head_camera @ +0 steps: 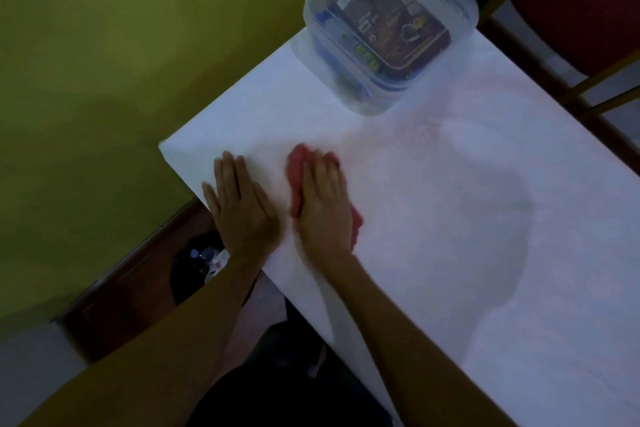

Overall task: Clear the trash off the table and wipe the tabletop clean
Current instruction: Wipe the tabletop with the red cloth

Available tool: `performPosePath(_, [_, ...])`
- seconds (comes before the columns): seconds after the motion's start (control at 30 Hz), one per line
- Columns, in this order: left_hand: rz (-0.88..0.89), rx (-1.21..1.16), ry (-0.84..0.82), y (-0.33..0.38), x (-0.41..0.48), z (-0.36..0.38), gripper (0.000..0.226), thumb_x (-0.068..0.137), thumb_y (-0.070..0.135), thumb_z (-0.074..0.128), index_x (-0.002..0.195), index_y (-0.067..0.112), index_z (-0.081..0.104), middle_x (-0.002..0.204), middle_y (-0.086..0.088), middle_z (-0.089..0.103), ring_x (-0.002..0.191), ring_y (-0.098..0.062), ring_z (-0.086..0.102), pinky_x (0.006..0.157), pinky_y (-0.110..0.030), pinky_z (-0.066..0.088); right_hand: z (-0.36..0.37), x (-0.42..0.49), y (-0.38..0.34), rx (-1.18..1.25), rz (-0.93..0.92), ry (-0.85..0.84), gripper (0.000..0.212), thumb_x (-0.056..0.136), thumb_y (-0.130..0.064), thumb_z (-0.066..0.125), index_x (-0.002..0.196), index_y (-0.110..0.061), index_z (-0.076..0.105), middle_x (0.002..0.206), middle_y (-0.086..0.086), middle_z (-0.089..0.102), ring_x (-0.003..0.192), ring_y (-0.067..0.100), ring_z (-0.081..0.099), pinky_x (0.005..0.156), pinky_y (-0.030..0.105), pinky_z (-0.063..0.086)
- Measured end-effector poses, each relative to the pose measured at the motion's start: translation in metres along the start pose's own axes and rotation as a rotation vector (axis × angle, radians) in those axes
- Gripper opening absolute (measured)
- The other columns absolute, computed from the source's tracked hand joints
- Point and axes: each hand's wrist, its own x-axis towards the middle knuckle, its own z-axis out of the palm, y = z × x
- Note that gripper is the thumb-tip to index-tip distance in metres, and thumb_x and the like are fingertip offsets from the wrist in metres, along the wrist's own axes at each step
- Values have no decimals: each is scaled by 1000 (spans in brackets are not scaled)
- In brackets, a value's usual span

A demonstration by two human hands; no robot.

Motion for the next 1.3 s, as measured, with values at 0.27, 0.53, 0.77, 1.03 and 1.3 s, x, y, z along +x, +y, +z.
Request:
performPosePath(0.27, [22,0,50,-3,1,6,50,106,24,28,153,9,31,162,-9,26,153,-23,16,122,-52,12,-22,-1,77,-133,-94,37,60,86,-17,55,143,-1,47,147,23,46,138,41,41,114,53,33])
performPosePath(0.53, [43,18,54,-4,-2,7,51,102,20,33,149,1,38,158,-18,32,149,-34,26,119,-58,17,-34,8,73,-73,179,87,76,78,-15,54,150,0,35,151,19,42,143,39,32,122,43,19])
performPosePath(0.77, [7,-86,-67,53,-21,9,56,95,15,37,148,-2,36,159,-26,24,150,-41,18,119,-62,9,-24,-113,48,-45,-160,-86,56,96,-25,55,150,-13,42,158,8,36,151,25,23,123,49,16])
performPosePath(1.03, [460,-82,-233,109,-123,11,54,104,26,31,153,4,30,163,-16,17,153,-30,11,121,-57,14,-83,-28,193,-198,400,49,66,91,-22,50,153,-9,32,159,18,29,148,38,24,122,51,17])
performPosePath(1.3, [469,-41,-292,108,-126,10,55,105,27,29,155,4,24,164,-15,14,154,-27,6,122,-54,12,-54,-199,79,-16,343,-40,57,104,-31,22,157,-10,20,166,10,13,154,27,3,124,50,14])
